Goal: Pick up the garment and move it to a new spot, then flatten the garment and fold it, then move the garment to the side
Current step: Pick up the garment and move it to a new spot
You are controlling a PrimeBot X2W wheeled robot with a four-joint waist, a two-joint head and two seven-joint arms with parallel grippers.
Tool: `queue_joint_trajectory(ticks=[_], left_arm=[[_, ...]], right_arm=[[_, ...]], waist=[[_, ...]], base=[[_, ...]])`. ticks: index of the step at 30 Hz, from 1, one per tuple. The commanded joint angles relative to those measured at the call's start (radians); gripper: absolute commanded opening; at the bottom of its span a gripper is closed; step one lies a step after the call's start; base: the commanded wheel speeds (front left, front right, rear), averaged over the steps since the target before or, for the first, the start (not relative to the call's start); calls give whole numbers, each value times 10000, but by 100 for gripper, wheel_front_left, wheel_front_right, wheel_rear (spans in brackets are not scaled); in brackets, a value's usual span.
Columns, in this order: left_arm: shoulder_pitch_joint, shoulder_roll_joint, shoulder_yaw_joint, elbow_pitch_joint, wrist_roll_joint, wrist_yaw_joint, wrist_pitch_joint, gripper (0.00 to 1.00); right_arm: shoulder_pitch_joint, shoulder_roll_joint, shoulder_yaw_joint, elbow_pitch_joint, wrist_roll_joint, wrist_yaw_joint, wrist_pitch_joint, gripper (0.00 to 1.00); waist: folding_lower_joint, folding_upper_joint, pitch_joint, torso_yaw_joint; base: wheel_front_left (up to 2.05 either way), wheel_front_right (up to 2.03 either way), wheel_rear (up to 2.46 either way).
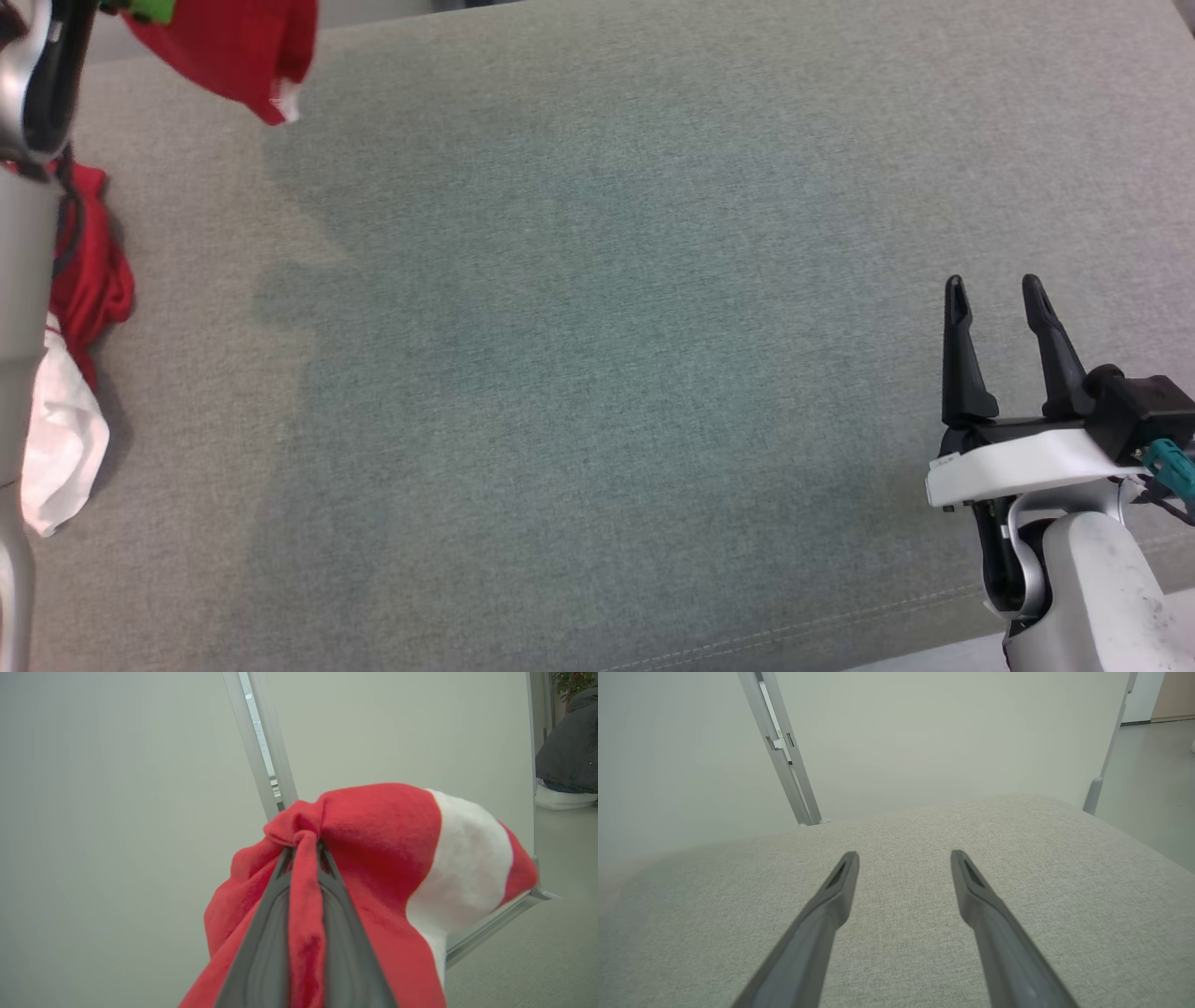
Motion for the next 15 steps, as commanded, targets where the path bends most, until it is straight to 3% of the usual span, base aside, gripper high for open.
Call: queue_joint_trajectory(ticks=[1,8,15], left_arm=[[-244,-155,-99,-276,15,10,95,0],[-350,-1221,-842,-1087,-198,8,446,0],[881,-1794,-1313,-1040,-449,200,289,0]], right_arm=[[3,18,44,57,130,5,-82,100],[-43,56,304,334,441,5,-153,100],[-7,61,564,289,1098,5,-160,100]], waist=[[0,0,-70,-453],[0,0,-4,-1437],[0,0,219,-2235]], base=[[0,0,0],[0,0,0],[0,0,0]])
